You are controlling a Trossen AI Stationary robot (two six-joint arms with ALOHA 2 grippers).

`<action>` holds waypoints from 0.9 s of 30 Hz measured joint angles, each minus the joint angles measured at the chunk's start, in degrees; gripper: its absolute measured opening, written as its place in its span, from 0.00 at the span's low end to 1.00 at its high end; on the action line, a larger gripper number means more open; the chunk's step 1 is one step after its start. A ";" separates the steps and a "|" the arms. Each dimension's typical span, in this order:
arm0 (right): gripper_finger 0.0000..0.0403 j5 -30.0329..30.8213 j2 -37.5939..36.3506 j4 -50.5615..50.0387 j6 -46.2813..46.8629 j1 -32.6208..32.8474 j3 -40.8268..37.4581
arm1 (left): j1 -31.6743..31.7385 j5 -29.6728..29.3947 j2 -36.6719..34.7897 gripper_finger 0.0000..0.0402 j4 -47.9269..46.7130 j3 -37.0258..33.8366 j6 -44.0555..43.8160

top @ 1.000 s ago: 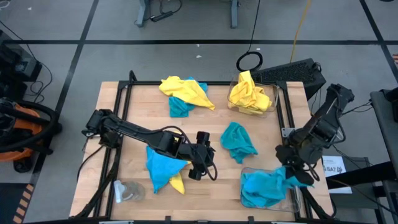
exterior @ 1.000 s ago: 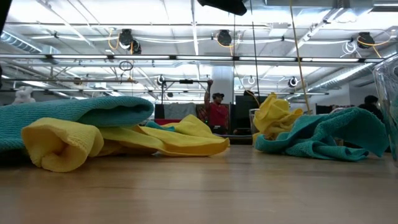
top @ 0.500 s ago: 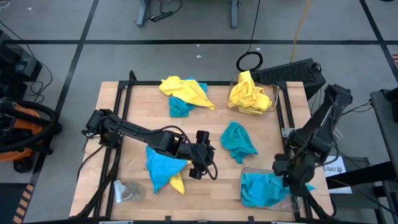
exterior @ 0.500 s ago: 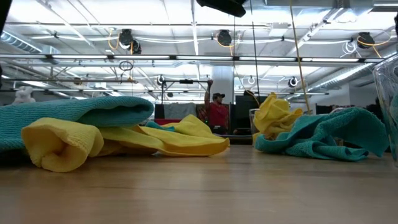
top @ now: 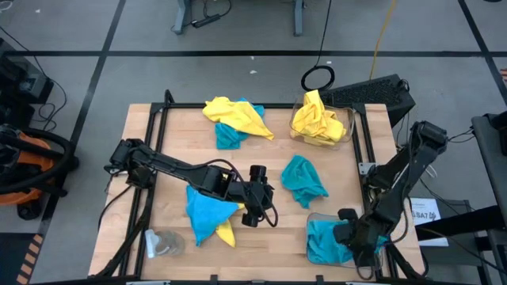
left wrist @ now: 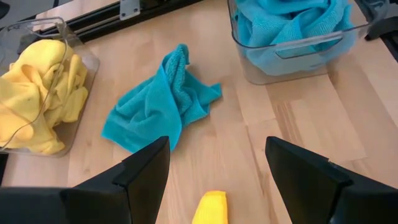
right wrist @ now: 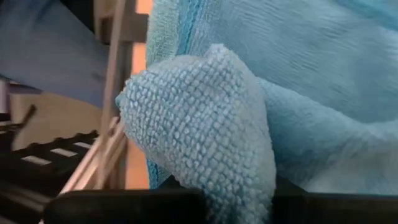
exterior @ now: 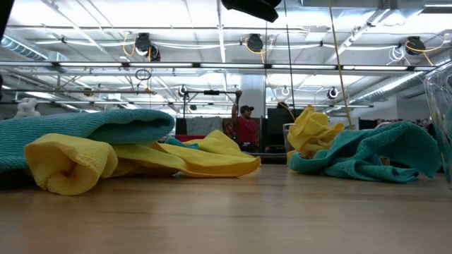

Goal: Sort microfiber towel by color & place in baskets
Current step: Put the blue microfiber cloth into the bottom transparent bin

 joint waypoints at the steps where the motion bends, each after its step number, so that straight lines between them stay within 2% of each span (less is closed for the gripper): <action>1: 0.06 -0.01 1.50 0.69 -0.08 0.00 0.00 | 0.00 0.00 0.00 0.68 0.02 0.00 0.00; 10: 0.06 0.07 12.63 2.61 -0.76 0.02 0.42 | 0.00 0.00 0.00 0.68 -0.01 -0.02 0.02; 18: 0.09 1.63 13.14 3.59 -1.35 0.01 0.26 | 0.00 0.00 0.02 0.68 -1.78 -0.02 0.11; 27: 0.16 3.89 13.31 9.72 -11.77 -2.52 0.02 | -0.11 -0.51 0.02 0.68 -4.17 -0.04 -0.04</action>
